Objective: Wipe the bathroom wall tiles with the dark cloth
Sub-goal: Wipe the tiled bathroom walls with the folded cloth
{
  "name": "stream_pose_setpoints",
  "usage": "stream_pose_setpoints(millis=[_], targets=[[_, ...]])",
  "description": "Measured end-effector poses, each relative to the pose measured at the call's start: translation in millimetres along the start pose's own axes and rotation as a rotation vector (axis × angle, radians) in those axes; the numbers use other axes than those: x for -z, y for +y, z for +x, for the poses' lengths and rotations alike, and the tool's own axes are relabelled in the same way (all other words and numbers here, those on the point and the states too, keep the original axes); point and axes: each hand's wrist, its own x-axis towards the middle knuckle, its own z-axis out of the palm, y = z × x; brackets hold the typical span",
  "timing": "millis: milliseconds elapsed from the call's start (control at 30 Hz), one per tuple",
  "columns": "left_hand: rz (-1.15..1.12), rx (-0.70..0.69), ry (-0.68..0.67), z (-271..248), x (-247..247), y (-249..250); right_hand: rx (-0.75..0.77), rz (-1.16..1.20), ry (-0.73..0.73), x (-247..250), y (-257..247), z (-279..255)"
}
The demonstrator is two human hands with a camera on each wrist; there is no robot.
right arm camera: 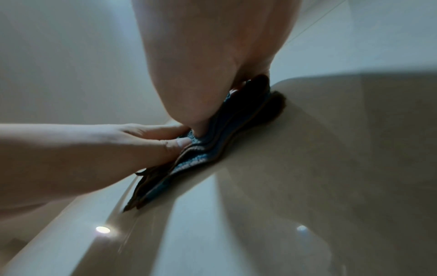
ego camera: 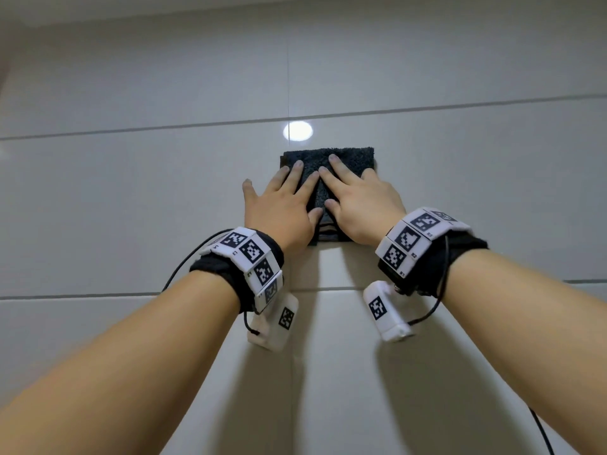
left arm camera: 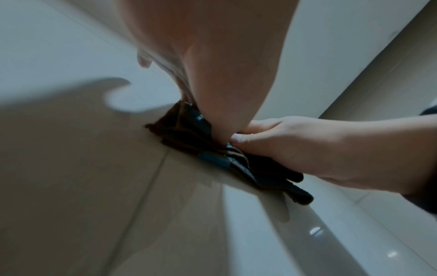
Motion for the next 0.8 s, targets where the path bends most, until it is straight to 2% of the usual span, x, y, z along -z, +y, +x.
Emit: stream_pose_setpoints(millis=[167,367,800], targets=[[-0.012,0.02,-0.007,29,7,-4,-0.018,-0.029,0.005,9,8,29],[-0.044,0.015,0.01,49,11,16,-0.062,-0.04,0.029,12,33,35],[-0.077,-0.084,0.043,66,16,105,-0.169,0.013,0.047,8,116,-1]])
